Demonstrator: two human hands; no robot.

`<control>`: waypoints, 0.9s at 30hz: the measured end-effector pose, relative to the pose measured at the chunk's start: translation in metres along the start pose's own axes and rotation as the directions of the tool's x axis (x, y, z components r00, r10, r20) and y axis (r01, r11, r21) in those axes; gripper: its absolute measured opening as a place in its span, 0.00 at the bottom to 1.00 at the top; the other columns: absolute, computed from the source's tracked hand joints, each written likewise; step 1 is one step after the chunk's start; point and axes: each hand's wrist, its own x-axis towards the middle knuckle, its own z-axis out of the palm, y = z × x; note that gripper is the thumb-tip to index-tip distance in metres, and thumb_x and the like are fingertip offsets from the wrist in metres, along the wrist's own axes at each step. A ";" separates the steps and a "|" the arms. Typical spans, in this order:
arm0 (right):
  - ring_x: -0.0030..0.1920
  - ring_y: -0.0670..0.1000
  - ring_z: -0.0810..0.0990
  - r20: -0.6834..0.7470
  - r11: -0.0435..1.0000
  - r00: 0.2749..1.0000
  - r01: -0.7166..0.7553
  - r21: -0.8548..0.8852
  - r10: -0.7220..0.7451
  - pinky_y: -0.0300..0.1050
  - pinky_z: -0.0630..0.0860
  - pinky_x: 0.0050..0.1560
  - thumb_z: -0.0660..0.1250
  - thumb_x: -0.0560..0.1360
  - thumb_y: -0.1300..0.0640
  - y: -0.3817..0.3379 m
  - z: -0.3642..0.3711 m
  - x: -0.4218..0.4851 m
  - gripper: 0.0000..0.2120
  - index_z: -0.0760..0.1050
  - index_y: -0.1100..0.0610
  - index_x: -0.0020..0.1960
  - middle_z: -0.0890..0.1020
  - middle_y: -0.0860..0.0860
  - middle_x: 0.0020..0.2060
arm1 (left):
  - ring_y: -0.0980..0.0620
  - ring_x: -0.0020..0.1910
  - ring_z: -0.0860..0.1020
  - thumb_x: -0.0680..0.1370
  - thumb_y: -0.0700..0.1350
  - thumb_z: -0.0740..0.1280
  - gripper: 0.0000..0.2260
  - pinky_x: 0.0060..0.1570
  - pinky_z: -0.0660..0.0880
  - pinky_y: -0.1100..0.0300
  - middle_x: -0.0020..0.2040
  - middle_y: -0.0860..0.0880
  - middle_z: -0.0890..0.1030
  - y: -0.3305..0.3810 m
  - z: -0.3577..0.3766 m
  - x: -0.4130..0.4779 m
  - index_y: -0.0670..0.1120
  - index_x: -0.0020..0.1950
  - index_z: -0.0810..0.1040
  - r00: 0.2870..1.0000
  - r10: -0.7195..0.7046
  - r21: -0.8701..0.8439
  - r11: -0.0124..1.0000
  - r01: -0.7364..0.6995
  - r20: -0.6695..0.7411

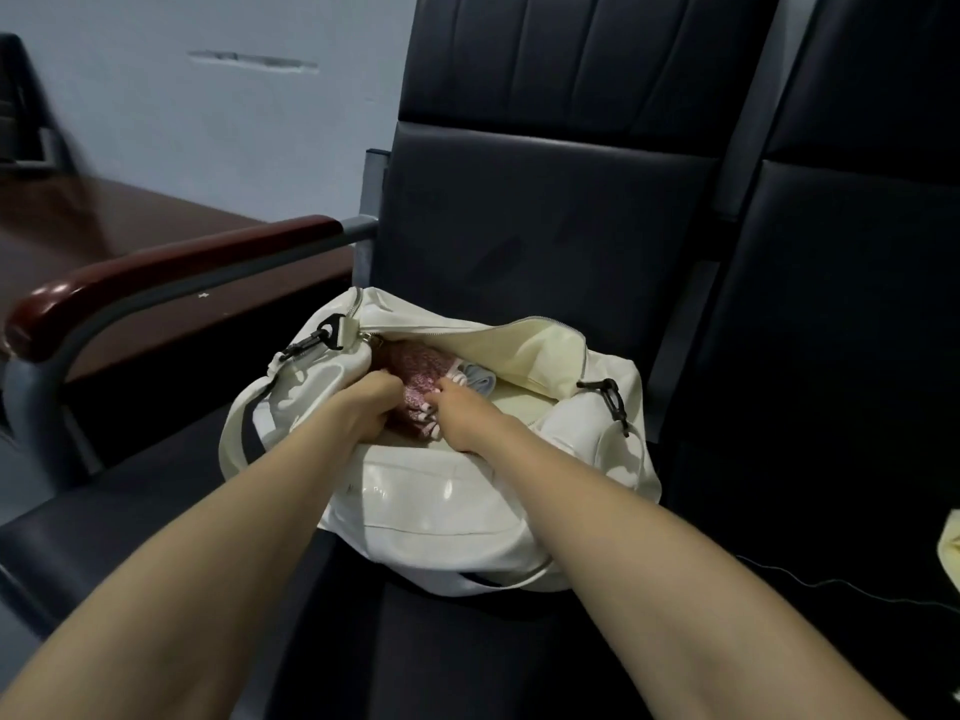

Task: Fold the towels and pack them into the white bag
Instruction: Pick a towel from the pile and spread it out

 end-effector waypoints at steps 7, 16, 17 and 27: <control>0.69 0.56 0.69 -0.084 0.875 0.983 -0.105 0.472 0.163 0.45 0.67 0.65 0.55 0.78 0.67 -0.004 -0.047 -0.040 0.24 0.64 0.59 0.74 0.69 0.57 0.70 | 0.45 0.33 0.73 0.79 0.31 0.52 0.12 0.51 0.78 0.41 0.35 0.39 0.73 0.003 0.013 -0.014 0.38 0.41 0.72 0.997 0.050 0.071 0.996 -0.046 -0.058; 0.58 0.50 0.77 -0.381 0.749 0.818 -0.089 0.656 0.431 0.40 0.71 0.52 0.62 0.78 0.62 0.098 -0.109 -0.214 0.11 0.77 0.53 0.58 0.80 0.50 0.56 | 0.51 0.53 0.76 0.76 0.36 0.63 0.17 0.46 0.73 0.63 0.60 0.47 0.77 0.035 0.081 -0.154 0.44 0.64 0.75 0.899 0.424 0.123 0.892 -0.435 0.109; 0.58 0.50 0.77 -0.370 0.761 0.812 -0.134 0.635 0.452 0.40 0.71 0.53 0.63 0.78 0.61 0.111 -0.110 -0.244 0.10 0.77 0.54 0.58 0.80 0.50 0.56 | 0.51 0.53 0.76 0.76 0.36 0.64 0.16 0.45 0.73 0.63 0.60 0.47 0.77 0.036 0.095 -0.169 0.45 0.64 0.75 0.886 0.437 0.104 0.885 -0.454 0.152; 0.57 0.50 0.77 -0.458 0.653 0.508 -0.316 0.689 0.729 0.41 0.68 0.53 0.64 0.78 0.61 0.212 -0.098 -0.517 0.09 0.78 0.55 0.57 0.79 0.48 0.53 | 0.49 0.59 0.76 0.78 0.43 0.67 0.17 0.53 0.74 0.59 0.65 0.46 0.75 0.060 0.265 -0.283 0.46 0.67 0.72 0.701 0.380 0.141 0.815 -0.563 0.604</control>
